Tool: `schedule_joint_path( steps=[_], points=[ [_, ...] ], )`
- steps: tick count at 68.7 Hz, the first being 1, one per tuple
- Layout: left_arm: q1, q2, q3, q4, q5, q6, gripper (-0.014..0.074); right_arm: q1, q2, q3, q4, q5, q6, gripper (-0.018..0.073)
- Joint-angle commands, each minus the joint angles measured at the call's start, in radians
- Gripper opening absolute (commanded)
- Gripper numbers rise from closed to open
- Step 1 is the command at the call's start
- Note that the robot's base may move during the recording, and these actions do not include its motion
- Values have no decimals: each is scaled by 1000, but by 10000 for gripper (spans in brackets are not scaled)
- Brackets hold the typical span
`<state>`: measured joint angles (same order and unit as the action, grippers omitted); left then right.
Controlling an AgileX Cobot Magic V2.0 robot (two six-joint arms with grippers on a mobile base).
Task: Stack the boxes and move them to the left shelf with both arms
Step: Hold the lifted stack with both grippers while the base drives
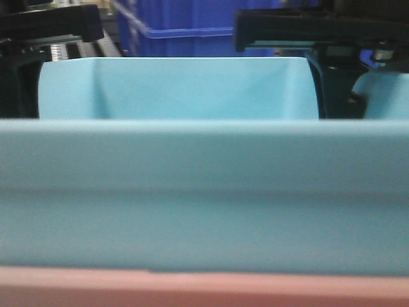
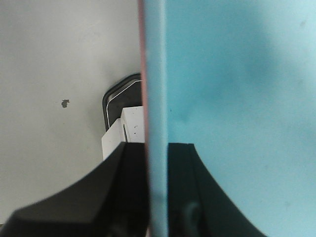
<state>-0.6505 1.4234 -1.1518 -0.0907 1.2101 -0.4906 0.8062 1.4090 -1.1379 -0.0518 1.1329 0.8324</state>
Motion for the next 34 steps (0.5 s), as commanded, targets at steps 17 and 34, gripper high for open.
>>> schedule_joint_path(
  steps=[17,34],
  points=[
    [-5,-37,-34,16,119,12,-10,-4,-36,-30,-53,24,-7,57],
    [-5,-37,-34,16,119,12,-10,-4,-36,-30,-53,24,-7,57]
  ],
)
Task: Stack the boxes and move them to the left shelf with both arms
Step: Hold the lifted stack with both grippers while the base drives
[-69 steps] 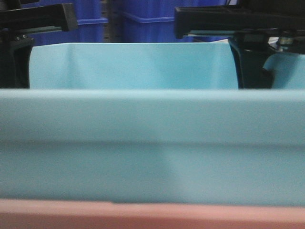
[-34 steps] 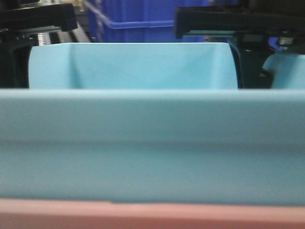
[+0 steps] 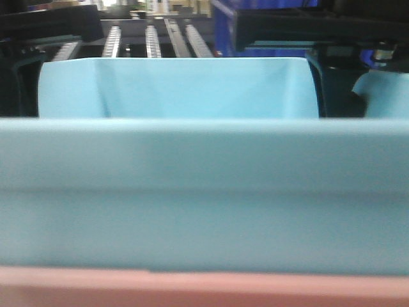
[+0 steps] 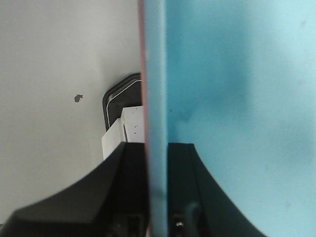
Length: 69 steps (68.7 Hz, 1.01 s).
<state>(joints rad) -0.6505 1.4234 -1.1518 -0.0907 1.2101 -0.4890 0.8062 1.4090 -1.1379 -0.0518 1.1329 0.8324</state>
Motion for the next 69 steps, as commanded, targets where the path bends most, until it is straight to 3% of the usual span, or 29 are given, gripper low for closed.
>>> schedule_joint_path(
  steps=[1,69],
  points=[
    [-5,-37,-34,16,119,11,-10,-4,-36,-30,-53,24,-7,57],
    [-5,-37,-34,16,121,11,-10,-4,-36,-30,-53,23,-7,57]
  ],
)
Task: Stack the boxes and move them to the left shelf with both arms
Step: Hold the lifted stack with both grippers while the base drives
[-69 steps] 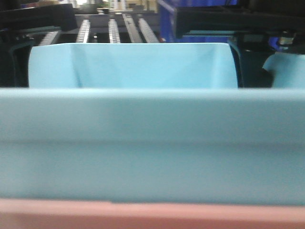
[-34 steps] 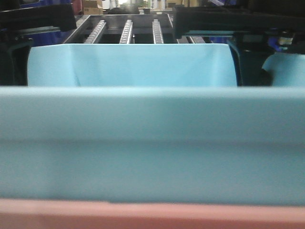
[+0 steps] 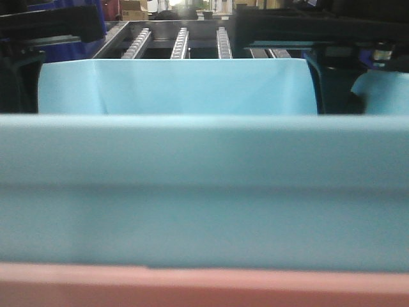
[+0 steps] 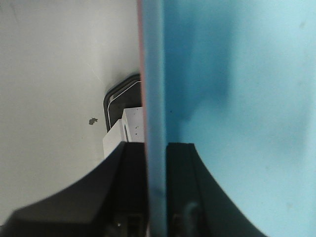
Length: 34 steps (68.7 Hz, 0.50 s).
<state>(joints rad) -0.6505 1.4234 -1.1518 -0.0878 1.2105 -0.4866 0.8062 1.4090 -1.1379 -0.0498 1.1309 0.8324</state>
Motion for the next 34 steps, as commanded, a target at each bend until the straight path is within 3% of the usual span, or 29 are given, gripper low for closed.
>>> schedule_joint_path(
  steps=[1,34],
  points=[
    [-5,-37,-34,13,121,8,-10,-4,-36,-30,-55,25,-7,57],
    [-5,-37,-34,13,121,8,-10,-4,-36,-30,-55,25,-7,57]
  ],
)
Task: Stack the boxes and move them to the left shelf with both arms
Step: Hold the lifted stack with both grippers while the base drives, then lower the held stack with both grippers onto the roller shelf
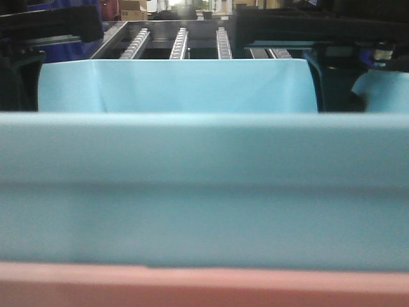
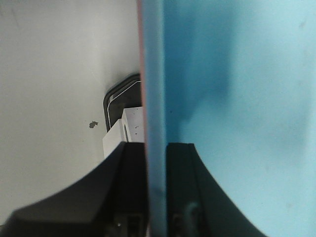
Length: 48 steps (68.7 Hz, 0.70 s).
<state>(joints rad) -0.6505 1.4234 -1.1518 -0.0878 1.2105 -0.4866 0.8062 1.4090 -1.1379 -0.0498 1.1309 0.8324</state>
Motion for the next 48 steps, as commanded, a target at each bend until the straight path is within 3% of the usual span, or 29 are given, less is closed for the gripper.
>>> schedule_joint_path(
  steps=[1,4,12,48],
  points=[
    [-5,-37,-34,13,121,6,-10,-4,-36,-30,-55,25,-7,57],
    [-5,-37,-37,-5,116,-29,-10,-4,-36,-30,-55,25,-7,57],
    [-2,-37,-37,-33,117,-32,-10,-4,-36,-30,-55,25,-7,57],
    [-2,-37,-37,-25,105,-28,-10,-4,-36,-30,-62,-25,-7,57]
  ],
)
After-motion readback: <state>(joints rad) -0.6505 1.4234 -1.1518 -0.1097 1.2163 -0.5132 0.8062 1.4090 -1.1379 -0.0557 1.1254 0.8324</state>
